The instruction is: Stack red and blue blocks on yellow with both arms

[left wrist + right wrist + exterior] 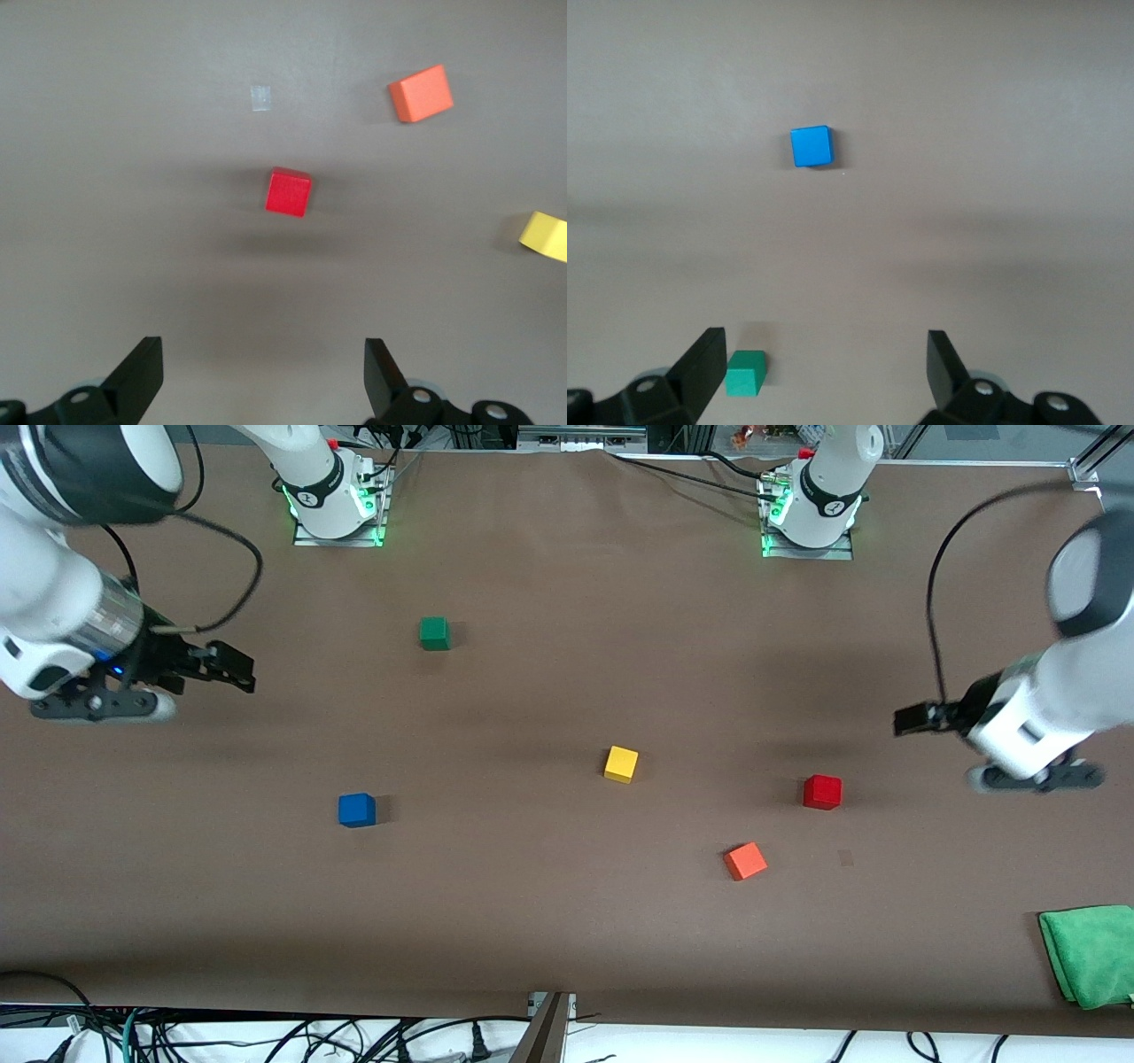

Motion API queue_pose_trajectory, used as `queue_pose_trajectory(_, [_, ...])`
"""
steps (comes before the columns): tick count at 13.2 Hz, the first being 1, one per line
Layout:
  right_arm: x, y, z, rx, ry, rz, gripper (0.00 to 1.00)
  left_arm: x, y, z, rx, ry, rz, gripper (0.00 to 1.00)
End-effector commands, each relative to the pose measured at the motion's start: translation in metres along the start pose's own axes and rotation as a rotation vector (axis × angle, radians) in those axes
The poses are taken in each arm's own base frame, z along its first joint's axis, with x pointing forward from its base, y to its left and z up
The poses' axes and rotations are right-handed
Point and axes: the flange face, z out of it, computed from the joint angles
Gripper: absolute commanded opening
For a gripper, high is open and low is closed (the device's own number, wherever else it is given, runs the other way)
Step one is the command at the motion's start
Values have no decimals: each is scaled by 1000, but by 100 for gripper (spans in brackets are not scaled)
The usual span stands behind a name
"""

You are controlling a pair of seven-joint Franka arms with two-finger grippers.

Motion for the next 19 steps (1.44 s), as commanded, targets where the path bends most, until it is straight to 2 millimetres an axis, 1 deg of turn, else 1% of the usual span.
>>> queue_pose_trajectory(1, [44, -11, 88, -23, -51, -20, 100, 24, 1, 84, -19, 0, 16, 100])
queue_pose_trajectory(2, [61, -19, 120, 0, -6, -17, 100, 28, 2, 118, -24, 34, 20, 100])
queue_pose_trajectory(3, [73, -26, 151, 18, 5, -14, 100, 31, 5, 144, -29, 61, 23, 100])
queue_pose_trajectory(4, [81, -31, 171, 25, 21, -15, 100, 32, 9, 161, -30, 82, 34, 100])
queue_pose_trajectory(5, [88, -41, 191, 27, 45, -27, 100, 34, 12, 176, -7, 99, 71, 100])
queue_pose_trajectory(6, [93, -42, 209, 25, 62, -25, 100, 32, 13, 189, 22, 111, 108, 100])
queue_pose_trajectory(9, [103, -41, 266, 23, 82, -13, 100, 25, 16, 224, 21, 159, 133, 100])
queue_pose_trajectory(11, [106, -40, 287, 31, 97, 3, 100, 25, 16, 242, 10, 180, 135, 100])
queue_pose_trajectory(14, [109, -40, 311, 57, 120, 31, 98, 24, 14, 246, 8, 179, 132, 100])
queue_pose_trajectory(15, [109, -41, 311, 58, 123, 27, 93, 24, 13, 250, 8, 173, 131, 100])
queue_pose_trajectory(16, [109, -41, 310, 59, 121, 26, 83, 24, 14, 250, 7, 173, 134, 100])
queue_pose_trajectory(17, [109, -42, 309, 60, 119, 23, 72, 23, 14, 253, 9, 170, 140, 88])
queue_pose_trajectory(18, [109, -42, 308, 61, 118, 21, 55, 22, 12, 255, 11, 167, 154, 68])
queue_pose_trajectory(19, [108, -44, 304, 63, 110, 16, 32, 22, 10, 255, 14, 167, 174, 49])
